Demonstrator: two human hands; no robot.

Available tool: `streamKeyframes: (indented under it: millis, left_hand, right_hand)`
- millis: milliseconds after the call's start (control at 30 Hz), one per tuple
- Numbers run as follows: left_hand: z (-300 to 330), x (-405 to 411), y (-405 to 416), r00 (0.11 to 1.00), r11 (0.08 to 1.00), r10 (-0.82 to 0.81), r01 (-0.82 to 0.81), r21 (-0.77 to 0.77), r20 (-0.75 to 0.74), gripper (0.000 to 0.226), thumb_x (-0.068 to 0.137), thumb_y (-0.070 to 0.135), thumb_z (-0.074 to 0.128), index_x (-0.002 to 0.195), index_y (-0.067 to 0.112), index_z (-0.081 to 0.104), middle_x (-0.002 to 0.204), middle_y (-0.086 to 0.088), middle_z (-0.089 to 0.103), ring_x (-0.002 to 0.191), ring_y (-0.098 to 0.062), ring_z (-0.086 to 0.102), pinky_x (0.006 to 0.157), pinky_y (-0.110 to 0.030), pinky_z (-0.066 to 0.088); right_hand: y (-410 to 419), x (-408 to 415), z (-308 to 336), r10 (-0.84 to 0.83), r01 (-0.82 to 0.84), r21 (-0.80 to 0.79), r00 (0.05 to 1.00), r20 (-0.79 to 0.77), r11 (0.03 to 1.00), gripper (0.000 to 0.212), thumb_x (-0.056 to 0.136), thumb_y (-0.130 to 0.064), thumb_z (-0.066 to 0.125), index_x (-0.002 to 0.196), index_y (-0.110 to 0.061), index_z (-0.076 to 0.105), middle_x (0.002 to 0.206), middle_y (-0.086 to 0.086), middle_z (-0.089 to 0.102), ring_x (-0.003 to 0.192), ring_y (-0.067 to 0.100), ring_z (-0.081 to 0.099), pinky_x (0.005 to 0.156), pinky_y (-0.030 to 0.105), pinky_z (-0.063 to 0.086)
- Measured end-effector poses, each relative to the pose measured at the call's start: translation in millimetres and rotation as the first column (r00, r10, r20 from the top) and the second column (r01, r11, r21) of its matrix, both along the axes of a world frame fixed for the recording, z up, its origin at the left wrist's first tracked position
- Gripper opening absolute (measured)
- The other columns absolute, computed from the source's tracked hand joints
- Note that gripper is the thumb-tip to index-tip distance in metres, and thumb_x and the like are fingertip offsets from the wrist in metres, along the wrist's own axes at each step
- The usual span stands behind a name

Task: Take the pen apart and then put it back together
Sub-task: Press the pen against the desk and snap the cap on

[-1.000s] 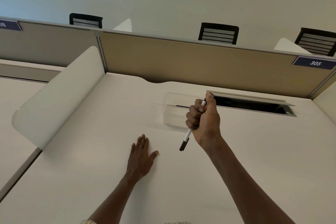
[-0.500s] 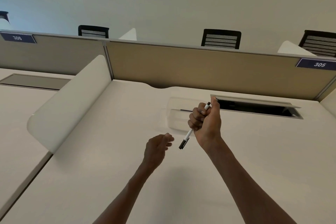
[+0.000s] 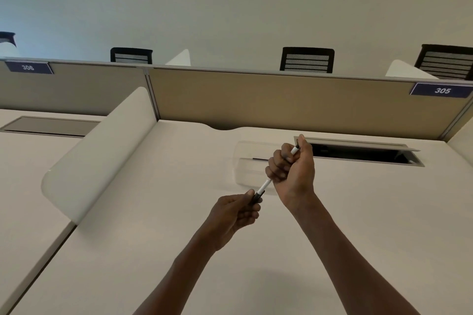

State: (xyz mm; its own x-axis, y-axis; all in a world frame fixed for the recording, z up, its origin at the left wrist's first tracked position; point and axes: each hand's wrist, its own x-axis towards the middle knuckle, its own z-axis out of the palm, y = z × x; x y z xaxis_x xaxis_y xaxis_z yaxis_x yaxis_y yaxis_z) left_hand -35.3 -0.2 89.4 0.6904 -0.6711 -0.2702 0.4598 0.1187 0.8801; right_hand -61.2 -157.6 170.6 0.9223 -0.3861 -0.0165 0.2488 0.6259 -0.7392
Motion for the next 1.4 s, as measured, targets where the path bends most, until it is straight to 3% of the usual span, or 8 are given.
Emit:
streamKeyframes:
  millis: [133,233,433,567,900,1033,1167,1400]
  left_hand:
    - [0.3,5.2,1.4,0.993,0.991,0.105,-0.109,-0.073,-0.061,0.032,0.080,0.032,0.075,0.097,0.005,0.077,0.086,-0.006,0.070,0.074,-0.014,0.065,0.070,-0.021,0.055]
    - [-1.1,11.8,7.8,0.976,0.973,0.212,-0.216,-0.083,-0.052,0.030,0.074,0.025,0.077,0.096,0.004,0.077,0.086,-0.009,0.072,0.077,-0.015,0.068,0.073,-0.022,0.056]
    - [-6.2,34.0,22.6,0.908,0.896,0.417,-0.419,-0.147,-0.045,0.015,0.085,-0.002,0.068,0.087,0.008,0.079,0.087,-0.009,0.077,0.081,-0.014,0.073,0.074,-0.020,0.057]
    - [0.0,45.5,27.4,0.917,0.906,0.398,-0.388,-0.170,0.030,0.021,0.085,-0.005,0.066,0.090,0.011,0.079,0.092,-0.006,0.077,0.088,-0.014,0.073,0.078,-0.020,0.057]
    - [11.3,47.4,4.4,0.960,0.978,0.194,-0.171,-0.123,0.204,0.029,0.091,-0.010,0.056,0.111,0.006,0.071,0.110,-0.010,0.074,0.099,-0.020,0.070,0.091,-0.027,0.055]
    - [2.8,48.3,-8.2,0.927,0.974,0.177,-0.214,0.080,0.330,0.030,0.096,0.004,0.056,0.123,0.015,0.064,0.127,-0.008,0.067,0.116,-0.017,0.064,0.103,-0.036,0.050]
    - [-17.4,47.6,-14.5,0.792,0.847,0.056,-0.360,0.391,0.608,0.042,0.101,0.022,0.049,0.143,0.016,0.047,0.148,-0.003,0.049,0.137,-0.017,0.045,0.113,-0.030,0.032]
    - [-39.6,34.7,-7.0,0.692,0.779,-0.039,-0.431,0.456,0.721,0.047,0.103,0.020,0.045,0.149,0.012,0.036,0.155,-0.006,0.039,0.144,-0.020,0.035,0.104,-0.015,0.023]
  right_hand:
    - [-6.0,-0.9,1.0,0.035,-0.034,-0.032,0.999,0.042,0.999,0.051,0.098,-0.038,0.036,0.057,-0.011,0.046,0.057,0.006,0.045,0.056,0.021,0.043,0.058,0.033,0.039]
    - [-15.3,-7.3,-2.3,0.074,-0.080,-0.243,0.997,-0.033,0.967,0.047,0.101,-0.030,0.034,0.072,-0.009,0.066,0.080,0.010,0.065,0.074,0.021,0.053,0.070,0.034,0.044]
    - [-41.4,-32.7,-19.3,0.173,-0.346,-0.604,0.929,-0.327,0.718,0.041,0.102,-0.023,0.039,0.100,-0.003,0.075,0.075,0.011,0.061,0.058,0.015,0.049,0.051,0.026,0.040]
    - [-49.0,-50.3,-35.5,0.177,-0.453,-0.715,0.886,-0.430,0.532,0.020,0.094,-0.019,0.062,0.086,-0.011,0.078,0.068,0.006,0.065,0.053,0.013,0.049,0.052,0.023,0.041]
    - [-25.8,-57.5,-63.8,0.068,-0.493,-0.730,0.846,-0.528,0.473,0.004,0.077,-0.024,0.080,0.076,-0.020,0.080,0.071,0.004,0.075,0.059,0.010,0.060,0.058,0.024,0.049]
    - [-17.5,-54.7,-83.3,-0.122,-0.427,-0.754,0.827,-0.549,0.498,0.012,0.074,-0.019,0.080,0.065,-0.012,0.077,0.062,0.007,0.072,0.054,0.017,0.067,0.065,0.035,0.059]
    - [-9.3,-47.6,-107.4,-0.319,-0.451,-0.810,0.758,-0.570,0.375,0.021,0.073,-0.019,0.075,0.057,-0.007,0.071,0.056,0.005,0.071,0.056,0.019,0.070,0.066,0.032,0.057]
    - [4.6,-25.6,-145.1,-0.437,-0.577,-0.772,0.642,-0.630,0.264,0.020,0.074,-0.017,0.070,0.076,0.003,0.068,0.074,0.012,0.074,0.076,0.028,0.070,0.059,0.026,0.046]
